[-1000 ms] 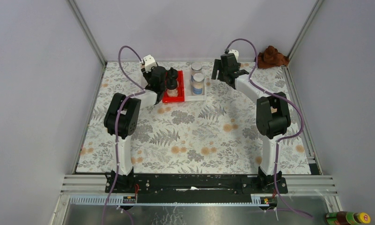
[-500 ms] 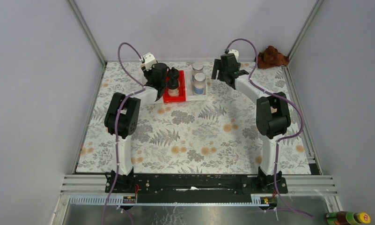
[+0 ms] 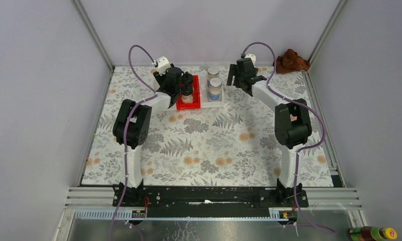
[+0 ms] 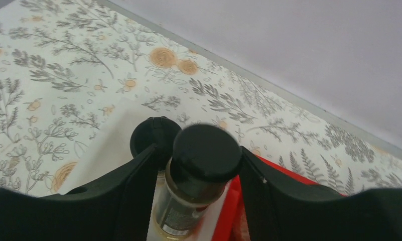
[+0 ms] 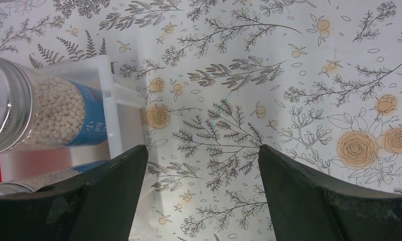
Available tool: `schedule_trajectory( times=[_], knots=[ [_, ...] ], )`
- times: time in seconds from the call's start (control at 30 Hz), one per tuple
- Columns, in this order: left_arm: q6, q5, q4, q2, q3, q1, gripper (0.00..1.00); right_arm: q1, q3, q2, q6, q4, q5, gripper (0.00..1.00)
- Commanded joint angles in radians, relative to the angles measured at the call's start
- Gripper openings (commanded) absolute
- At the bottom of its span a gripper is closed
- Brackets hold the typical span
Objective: Organize the condiment bottles
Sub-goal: Place the bottle in the storage box.
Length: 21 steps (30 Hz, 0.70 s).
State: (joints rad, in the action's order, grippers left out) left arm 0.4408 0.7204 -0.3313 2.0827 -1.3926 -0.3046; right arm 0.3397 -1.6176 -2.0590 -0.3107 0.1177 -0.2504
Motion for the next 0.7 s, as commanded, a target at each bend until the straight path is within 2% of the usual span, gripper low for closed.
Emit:
schedule_trajectory(
  times=[0.0,0.1,0.67],
  knots=[
    [0.026,-0.079,0.131,0.046,0.018,-0.021,0.69,0.01,0.001,0.069,0.001,-0.038,-0.019,0.89],
    [0.02,-0.086,0.132,0.047,0.014,-0.02,0.76,0.01,-0.002,0.071,0.002,-0.038,-0.02,0.89],
    [0.019,-0.084,0.134,0.049,0.01,-0.022,0.77,0.01,0.002,0.078,-0.004,-0.036,-0.02,0.89]
  ],
)
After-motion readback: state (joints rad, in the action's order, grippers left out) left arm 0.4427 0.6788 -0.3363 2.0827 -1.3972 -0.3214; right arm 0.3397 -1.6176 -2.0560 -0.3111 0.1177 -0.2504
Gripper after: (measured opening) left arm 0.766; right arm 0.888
